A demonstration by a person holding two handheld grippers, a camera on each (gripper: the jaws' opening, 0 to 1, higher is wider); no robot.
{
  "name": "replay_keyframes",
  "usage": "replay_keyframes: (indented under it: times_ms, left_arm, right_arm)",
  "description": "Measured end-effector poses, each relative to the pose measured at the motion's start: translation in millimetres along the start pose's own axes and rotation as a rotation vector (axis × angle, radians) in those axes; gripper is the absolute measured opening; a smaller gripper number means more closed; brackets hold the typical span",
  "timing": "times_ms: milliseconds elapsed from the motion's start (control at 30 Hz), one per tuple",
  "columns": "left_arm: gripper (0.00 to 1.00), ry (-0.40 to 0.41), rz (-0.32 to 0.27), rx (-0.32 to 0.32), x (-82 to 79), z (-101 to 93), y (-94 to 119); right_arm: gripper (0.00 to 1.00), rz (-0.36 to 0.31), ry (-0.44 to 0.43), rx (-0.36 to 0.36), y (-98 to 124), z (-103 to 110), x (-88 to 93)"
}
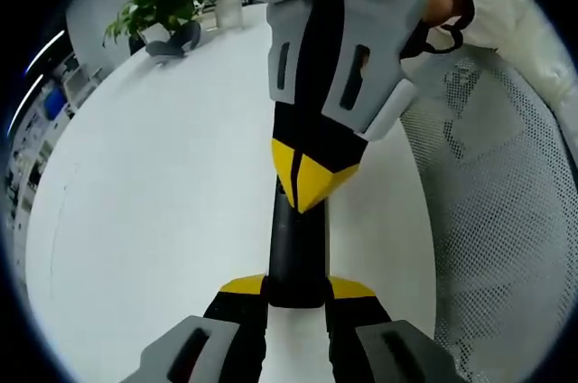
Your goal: Press the specified remote control buttons in sequence, fully releasing each button before pressing the next.
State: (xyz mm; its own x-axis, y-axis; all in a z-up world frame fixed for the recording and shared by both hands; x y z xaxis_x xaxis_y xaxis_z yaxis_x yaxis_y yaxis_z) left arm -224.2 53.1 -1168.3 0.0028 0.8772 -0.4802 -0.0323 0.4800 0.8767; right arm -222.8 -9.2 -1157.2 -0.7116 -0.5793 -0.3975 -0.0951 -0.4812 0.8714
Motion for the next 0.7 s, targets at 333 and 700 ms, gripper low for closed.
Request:
replay_keyframes:
  times_ms: [333, 700]
  left_arm:
    - [0.22, 0.003, -0.013, -0.005, -0.1, -0.7, 0.5]
    - [0.22, 0.002, -0.01, -0.004, -0.4, -1.4, 0.8]
  right_arm:
    - [0.0, -0.006, -0.022, -0.013, 0.1, -0.8, 0.1]
    - [0.0, -0.022, -0.046, -0.019, 0.5, 2.1, -1.5]
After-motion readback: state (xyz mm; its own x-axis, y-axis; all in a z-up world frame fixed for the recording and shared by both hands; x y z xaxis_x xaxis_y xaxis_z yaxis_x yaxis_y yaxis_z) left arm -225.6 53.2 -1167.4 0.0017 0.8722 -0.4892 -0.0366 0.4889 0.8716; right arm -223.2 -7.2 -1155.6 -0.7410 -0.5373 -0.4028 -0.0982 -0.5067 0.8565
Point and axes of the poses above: the point that each gripper's makers call its tool centre point, and the gripper's own axes: y roughly backward along the fingers, z roughly to its left, x roughly out of its underside, the point moved 3 cm from there along y, roughly backward along the fingers, and after that the axes turned 6 degrees about -y, right-handed, at the moved point
